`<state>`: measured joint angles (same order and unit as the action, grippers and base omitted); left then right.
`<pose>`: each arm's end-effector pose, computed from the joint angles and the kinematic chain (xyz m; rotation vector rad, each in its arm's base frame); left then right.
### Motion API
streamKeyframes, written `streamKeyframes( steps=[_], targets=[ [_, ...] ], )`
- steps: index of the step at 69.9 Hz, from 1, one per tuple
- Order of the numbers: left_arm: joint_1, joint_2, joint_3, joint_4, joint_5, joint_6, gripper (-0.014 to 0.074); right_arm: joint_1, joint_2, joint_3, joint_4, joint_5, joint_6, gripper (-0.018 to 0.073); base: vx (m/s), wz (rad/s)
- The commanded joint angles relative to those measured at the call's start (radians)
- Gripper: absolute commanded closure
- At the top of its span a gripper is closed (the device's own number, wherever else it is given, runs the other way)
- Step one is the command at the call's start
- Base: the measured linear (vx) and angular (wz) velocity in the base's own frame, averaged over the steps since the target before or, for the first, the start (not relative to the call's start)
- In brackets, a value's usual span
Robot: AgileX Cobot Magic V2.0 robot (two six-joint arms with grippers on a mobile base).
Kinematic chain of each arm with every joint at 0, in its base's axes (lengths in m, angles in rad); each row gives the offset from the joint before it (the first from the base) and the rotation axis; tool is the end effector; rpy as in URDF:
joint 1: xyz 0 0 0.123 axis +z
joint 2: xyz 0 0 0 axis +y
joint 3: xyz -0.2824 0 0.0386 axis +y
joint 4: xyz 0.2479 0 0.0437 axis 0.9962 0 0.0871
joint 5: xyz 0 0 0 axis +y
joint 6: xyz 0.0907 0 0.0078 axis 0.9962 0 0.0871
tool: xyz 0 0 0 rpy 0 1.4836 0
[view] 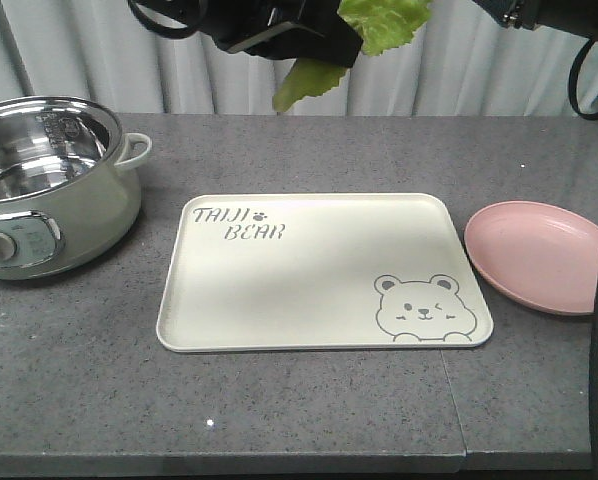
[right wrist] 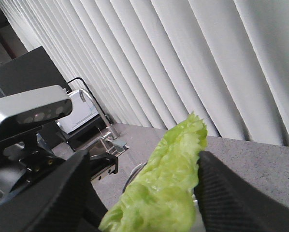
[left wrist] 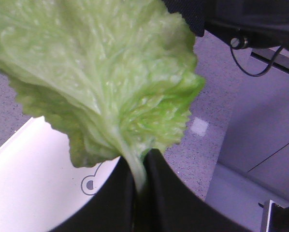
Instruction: Transfer vegetables to tray and serve
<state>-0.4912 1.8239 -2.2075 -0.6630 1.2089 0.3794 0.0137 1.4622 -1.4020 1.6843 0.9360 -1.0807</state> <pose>0.3109 -0.2258 0.4748 0.9798 1.9987 -0.8900 0.3105 0.0772 0.4464 -0.3245 1.5490 1.1913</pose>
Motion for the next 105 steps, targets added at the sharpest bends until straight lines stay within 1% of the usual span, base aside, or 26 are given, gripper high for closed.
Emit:
streamKeyframes(
  steps=[1,7,14,21,26,33,43,49,56,62,67,75,82,86,91,95,98,105],
  targets=[
    [-0.005,-0.047,-0.017,-0.055,-0.079,0.001,0.0603,-0.005,-0.029,-0.030,0.076,0.006,0.014,0.0144,0.00,0.00],
    [-0.005,-0.047,-0.017,-0.069,-0.088,0.001,0.0603,-0.005,-0.029,-0.030,0.073,0.007,0.021,0.0176,0.00,0.00],
    [-0.005,-0.047,-0.017,-0.069,-0.106,0.001,0.0603,-0.005,-0.029,-0.030,0.028,0.005,0.067,0.0253,0.00,0.00],
    [-0.005,-0.047,-0.017,-0.069,-0.130,0.001,0.0603,-0.005,-0.029,-0.030,-0.025,0.004,0.085,0.0378,0.00,0.00],
    [-0.005,-0.047,-0.017,-0.067,-0.131,0.001,0.0603,-0.005,-0.029,-0.030,-0.027,-0.004,0.083,0.0477,0.00,0.00],
    [-0.004,-0.047,-0.017,-0.067,-0.129,0.001,0.0603,-0.005,-0.029,-0.030,-0.021,-0.004,0.065,0.0575,0.00,0.00],
    [-0.004,-0.047,-0.017,-0.058,-0.092,0.000,0.0597,-0.005,-0.029,-0.030,-0.016,-0.004,0.055,0.0569,0.00,0.00],
    [-0.004,-0.047,-0.017,-0.057,-0.080,-0.009,0.0571,-0.005,-0.029,-0.030,-0.005,-0.005,0.032,0.0569,0.00,0.00],
    [-0.004,-0.049,-0.018,-0.057,-0.067,-0.011,0.0504,-0.005,-0.029,-0.030,0.026,-0.008,0.001,0.0568,0.00,0.00],
    [-0.004,-0.058,-0.019,-0.048,-0.052,-0.022,0.0406,-0.005,-0.029,-0.041,0.043,-0.022,-0.023,0.0566,0.00,0.00],
    [-0.004,-0.070,-0.019,0.000,-0.047,-0.048,0.0312,-0.006,-0.029,-0.067,0.043,-0.060,-0.031,0.0565,0.00,0.00],
    [-0.004,-0.099,-0.019,0.141,-0.042,-0.113,0.0176,-0.006,-0.029,-0.123,0.025,-0.107,-0.031,0.0565,0.00,0.00],
    [-0.004,-0.132,-0.019,0.263,-0.032,-0.172,0.0108,-0.007,-0.029,-0.174,-0.043,-0.161,-0.018,0.0565,0.00,0.00],
    [-0.004,-0.146,-0.019,0.324,-0.016,-0.200,0.0091,-0.032,-0.029,-0.196,-0.094,-0.176,0.012,0.0565,0.00,0.00],
    [-0.004,-0.162,-0.019,0.414,0.017,-0.233,0.0090,-0.088,-0.029,-0.208,-0.149,-0.177,0.067,0.0565,0.00,0.00],
    [-0.004,-0.169,-0.019,0.487,0.042,-0.261,0.0094,-0.166,-0.029,-0.208,-0.191,-0.160,0.120,0.0565,0.00,0.00],
    [-0.004,-0.174,-0.019,0.530,0.041,-0.285,0.0094,-0.228,-0.029,-0.208,-0.256,-0.143,0.157,0.0565,0.00,0.00],
    [-0.004,-0.174,-0.018,0.589,0.041,-0.324,0.0094,-0.355,-0.029,-0.208,-0.384,-0.080,0.251,0.0565,0.00,0.00]
  ],
)
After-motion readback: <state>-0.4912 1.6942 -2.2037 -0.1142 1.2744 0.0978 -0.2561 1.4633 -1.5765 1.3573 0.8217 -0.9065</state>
